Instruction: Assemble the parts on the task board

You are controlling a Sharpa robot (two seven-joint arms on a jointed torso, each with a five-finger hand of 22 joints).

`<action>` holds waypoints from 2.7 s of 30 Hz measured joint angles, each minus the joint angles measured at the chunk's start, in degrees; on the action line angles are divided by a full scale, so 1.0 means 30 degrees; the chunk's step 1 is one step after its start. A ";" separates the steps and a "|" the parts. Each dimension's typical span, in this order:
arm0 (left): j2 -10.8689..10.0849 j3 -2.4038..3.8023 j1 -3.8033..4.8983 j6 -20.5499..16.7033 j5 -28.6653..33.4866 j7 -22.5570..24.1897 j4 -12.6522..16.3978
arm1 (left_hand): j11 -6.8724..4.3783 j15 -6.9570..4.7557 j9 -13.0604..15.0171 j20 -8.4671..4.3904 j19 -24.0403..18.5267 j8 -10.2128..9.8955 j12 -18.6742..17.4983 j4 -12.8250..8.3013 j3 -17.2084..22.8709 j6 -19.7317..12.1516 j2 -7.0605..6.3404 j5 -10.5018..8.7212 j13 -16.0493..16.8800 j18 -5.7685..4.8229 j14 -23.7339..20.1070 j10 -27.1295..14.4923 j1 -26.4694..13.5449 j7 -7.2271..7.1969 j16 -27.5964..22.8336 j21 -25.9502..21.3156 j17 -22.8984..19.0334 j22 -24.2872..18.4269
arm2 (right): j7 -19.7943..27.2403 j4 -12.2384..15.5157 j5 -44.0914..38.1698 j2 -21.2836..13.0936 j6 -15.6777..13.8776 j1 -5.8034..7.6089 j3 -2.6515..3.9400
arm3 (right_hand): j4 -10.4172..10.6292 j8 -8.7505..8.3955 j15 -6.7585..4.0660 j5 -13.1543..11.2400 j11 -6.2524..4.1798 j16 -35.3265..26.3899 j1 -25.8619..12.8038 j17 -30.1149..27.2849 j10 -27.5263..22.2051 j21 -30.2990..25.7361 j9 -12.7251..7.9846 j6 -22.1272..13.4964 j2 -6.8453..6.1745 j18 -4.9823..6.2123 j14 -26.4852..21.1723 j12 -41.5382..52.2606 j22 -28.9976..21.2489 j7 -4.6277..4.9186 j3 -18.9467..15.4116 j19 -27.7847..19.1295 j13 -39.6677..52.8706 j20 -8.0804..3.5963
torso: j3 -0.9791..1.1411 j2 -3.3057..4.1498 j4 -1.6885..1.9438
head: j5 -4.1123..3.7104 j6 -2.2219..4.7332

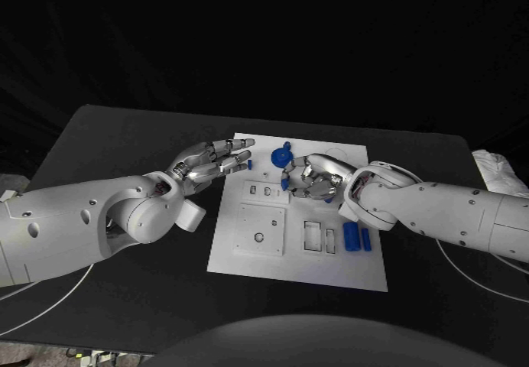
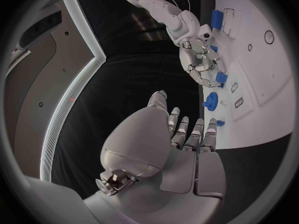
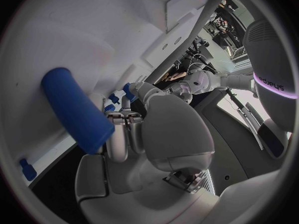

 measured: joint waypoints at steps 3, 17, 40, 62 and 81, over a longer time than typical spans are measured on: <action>0.0001 0.0000 -0.0006 0.0002 0.0000 -0.0001 -0.0002 | 0.0000 0.0000 0.0000 0.0000 -0.0001 0.0000 0.0000 0.0000 0.0000 0.0000 0.0000 0.0000 0.0000 0.0000 0.0000 0.0000 0.0000 0.0000 0.0000 0.0000 -0.0001 -0.0001 | 0.0074 -0.0020 -0.0037 0.0001 0.0005 -0.0002 -0.0002 | -0.0001 -0.0250 0.0001 -0.0139 0.0000 -0.0117 -0.0212 -0.0001 0.0000 -0.0183 -0.0165 -0.0207 -0.0210 0.0003 0.0001 0.0000 0.0000 0.0006 0.0001 0.0000 -0.0001 0.0001 | 0.0002 0.0000 0.0000 | -0.0002 0.0000; -0.0022 0.0000 -0.0042 0.0011 0.0000 -0.0012 -0.0013 | 0.0000 0.0000 0.0000 0.0000 0.0000 0.0000 0.0000 0.0000 0.0000 0.0000 0.0000 0.0000 0.0000 0.0000 0.0000 0.0000 0.0000 0.0000 0.0000 0.0000 -0.0003 -0.0004 | 0.0429 -0.0135 -0.0244 0.0022 0.0173 0.0006 0.0006 | 0.0035 -0.1261 0.0025 -0.0819 0.0138 -0.0344 -0.0452 -0.0003 -0.0001 -0.0815 -0.1049 -0.1068 -0.0449 0.0097 -0.0018 0.0000 -0.0004 0.0052 -0.0034 -0.0204 0.0000 -0.0204 | 0.0004 -0.0002 0.0004 | 0.0004 0.0000; -0.0051 0.0000 -0.0067 0.0018 -0.0004 -0.0033 -0.0029 | 0.0000 0.0000 0.0000 0.0000 0.0000 0.0000 0.0000 0.0000 0.0000 0.0000 0.0000 0.0000 0.0000 0.0001 0.0000 0.0000 0.0000 0.0000 0.0000 0.0000 -0.0006 -0.0006 | 0.0981 -0.0034 -0.0387 0.0008 -0.0310 -0.0032 -0.0036 | 0.0559 -0.3747 0.0545 -0.9417 0.0426 -0.1660 -0.1174 0.0011 -0.0252 -0.4355 -0.3884 -0.2798 -0.0331 -0.0349 -0.0626 -0.1130 0.0050 0.0005 -0.2422 -0.2951 0.0014 0.0641 | 0.0002 0.0013 0.0004 | 0.0095 0.0000; -0.0099 0.0000 -0.0072 0.0018 -0.0007 -0.0045 -0.0035 | 0.0000 -0.0001 0.0000 0.0000 0.0000 0.0000 0.0000 -0.0001 0.0000 0.0000 0.0000 0.0000 0.0000 0.0001 0.0001 0.0000 0.0000 0.0000 0.0000 0.0000 -0.0008 -0.0008 | 0.1955 0.0932 0.1011 -0.0752 -0.1172 0.0332 -0.0146 | 0.3852 -0.3910 0.1295 -1.0232 0.1232 -0.6271 -0.2254 -0.0538 -0.7059 -1.1099 -0.4972 -0.3284 -0.0932 -0.0060 -0.6370 -0.5549 -0.0155 0.0353 -0.6325 -0.7734 0.0009 0.1660 | 0.0000 0.0002 0.0011 | 0.0110 0.0000; -0.0137 0.0000 -0.0076 0.0011 -0.0007 -0.0045 -0.0023 | 0.0000 0.0000 -0.0001 -0.0003 0.0139 0.0056 0.0000 0.0000 0.0000 0.0074 0.0000 0.0000 0.0000 0.0004 0.0000 0.0000 0.0000 0.0074 0.0075 0.0080 -0.0008 -0.0010 | 0.2973 0.3887 0.3768 -0.3305 -0.1527 0.2227 -0.0131 | 0.3842 -0.3964 0.1519 -1.0231 0.1473 -0.9170 -0.7551 -0.2876 -1.1578 -1.2367 -0.5520 -0.2894 0.0981 -0.0059 -0.8991 -0.9173 -0.0655 0.0447 -0.9503 -0.7575 -0.2549 0.1852 | -0.0018 -0.0024 -0.0005 | 0.0090 0.0000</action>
